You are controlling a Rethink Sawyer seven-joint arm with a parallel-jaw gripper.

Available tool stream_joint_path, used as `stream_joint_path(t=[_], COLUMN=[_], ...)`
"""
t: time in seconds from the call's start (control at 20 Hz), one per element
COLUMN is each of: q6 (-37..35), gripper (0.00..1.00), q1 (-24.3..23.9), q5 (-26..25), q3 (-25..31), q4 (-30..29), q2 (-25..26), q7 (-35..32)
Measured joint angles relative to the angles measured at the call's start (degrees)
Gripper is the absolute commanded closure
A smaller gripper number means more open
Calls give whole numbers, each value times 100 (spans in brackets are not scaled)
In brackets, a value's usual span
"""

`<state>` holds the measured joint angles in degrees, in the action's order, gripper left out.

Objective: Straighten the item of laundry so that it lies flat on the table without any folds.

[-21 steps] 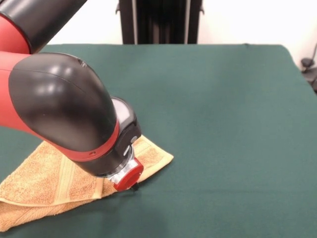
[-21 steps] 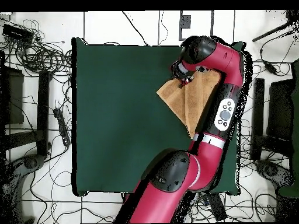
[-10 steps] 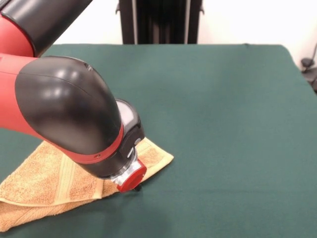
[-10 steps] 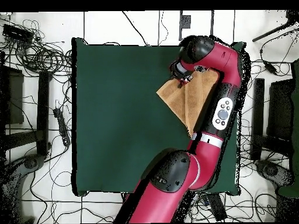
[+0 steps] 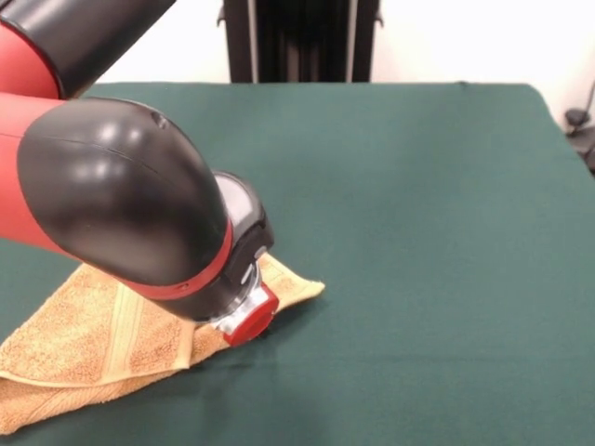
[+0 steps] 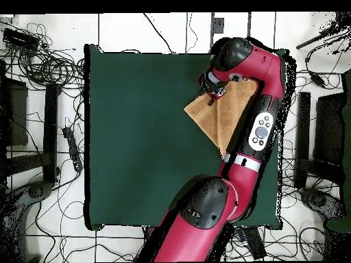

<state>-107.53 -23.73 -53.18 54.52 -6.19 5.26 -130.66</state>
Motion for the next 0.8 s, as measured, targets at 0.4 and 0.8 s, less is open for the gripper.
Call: stream_joint_path(t=[0.4,0.8], q6=[-493,-542], gripper=[0,0], q1=[-195,-407], q5=[-734,-1156], q3=[771,1274], q4=[2,4], q2=[-179,-250], q7=[0,0])
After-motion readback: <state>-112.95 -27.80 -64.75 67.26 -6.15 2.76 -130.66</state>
